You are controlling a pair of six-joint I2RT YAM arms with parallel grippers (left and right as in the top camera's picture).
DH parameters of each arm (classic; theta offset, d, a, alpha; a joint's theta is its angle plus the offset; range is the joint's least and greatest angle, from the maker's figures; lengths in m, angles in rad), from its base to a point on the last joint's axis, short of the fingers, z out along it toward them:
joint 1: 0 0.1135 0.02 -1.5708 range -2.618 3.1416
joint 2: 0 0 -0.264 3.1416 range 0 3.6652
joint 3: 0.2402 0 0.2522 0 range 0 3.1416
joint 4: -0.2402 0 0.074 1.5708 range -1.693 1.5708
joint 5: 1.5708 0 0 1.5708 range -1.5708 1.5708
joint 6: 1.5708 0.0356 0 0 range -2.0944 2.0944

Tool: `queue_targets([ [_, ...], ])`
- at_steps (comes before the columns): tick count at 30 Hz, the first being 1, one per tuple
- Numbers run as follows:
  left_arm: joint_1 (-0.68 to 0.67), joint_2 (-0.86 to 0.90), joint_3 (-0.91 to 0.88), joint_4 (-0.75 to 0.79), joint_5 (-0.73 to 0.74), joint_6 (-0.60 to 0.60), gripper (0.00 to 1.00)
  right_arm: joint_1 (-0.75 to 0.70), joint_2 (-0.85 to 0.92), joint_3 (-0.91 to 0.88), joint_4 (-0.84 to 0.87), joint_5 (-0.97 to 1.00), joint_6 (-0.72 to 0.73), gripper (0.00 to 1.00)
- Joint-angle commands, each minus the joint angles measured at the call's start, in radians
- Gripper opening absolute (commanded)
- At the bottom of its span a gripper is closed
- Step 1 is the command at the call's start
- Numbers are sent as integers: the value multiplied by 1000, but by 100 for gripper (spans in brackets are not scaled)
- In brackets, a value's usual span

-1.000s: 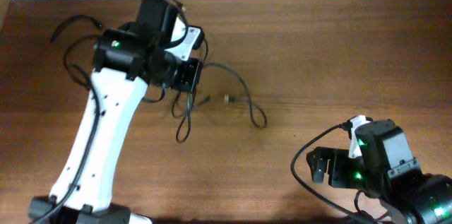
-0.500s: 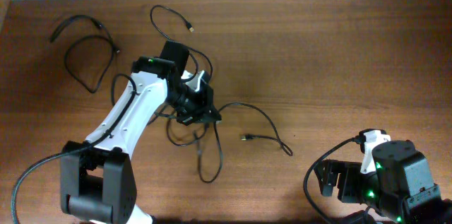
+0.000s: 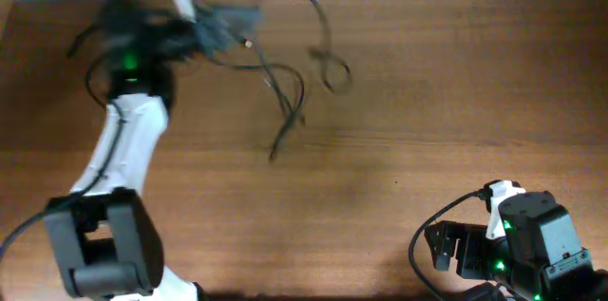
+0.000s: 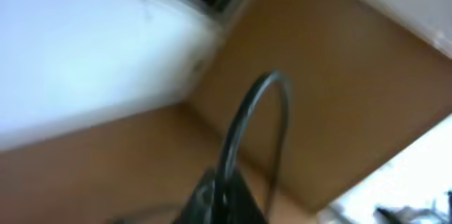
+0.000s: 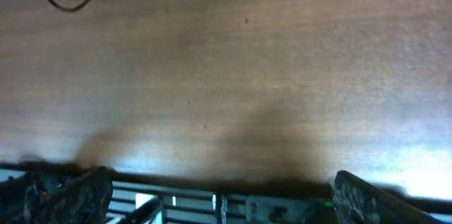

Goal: Untangle cables

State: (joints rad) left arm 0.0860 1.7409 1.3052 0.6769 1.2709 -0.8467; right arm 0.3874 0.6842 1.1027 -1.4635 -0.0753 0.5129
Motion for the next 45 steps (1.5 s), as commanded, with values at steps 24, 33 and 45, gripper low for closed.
queue_targets([
  [24, -214, 247, 180, -1172, -105, -24, 0, 5, -5, 2, 8, 10, 27, 98],
  [33, -343, 247, 128, -1209, 96, 72, 0, 5, -5, 2, 9, 9, 27, 99],
  [45, -245, -90, 183, -1156, 226, 134, 0, 5, -5, 2, 8, 13, 27, 98],
])
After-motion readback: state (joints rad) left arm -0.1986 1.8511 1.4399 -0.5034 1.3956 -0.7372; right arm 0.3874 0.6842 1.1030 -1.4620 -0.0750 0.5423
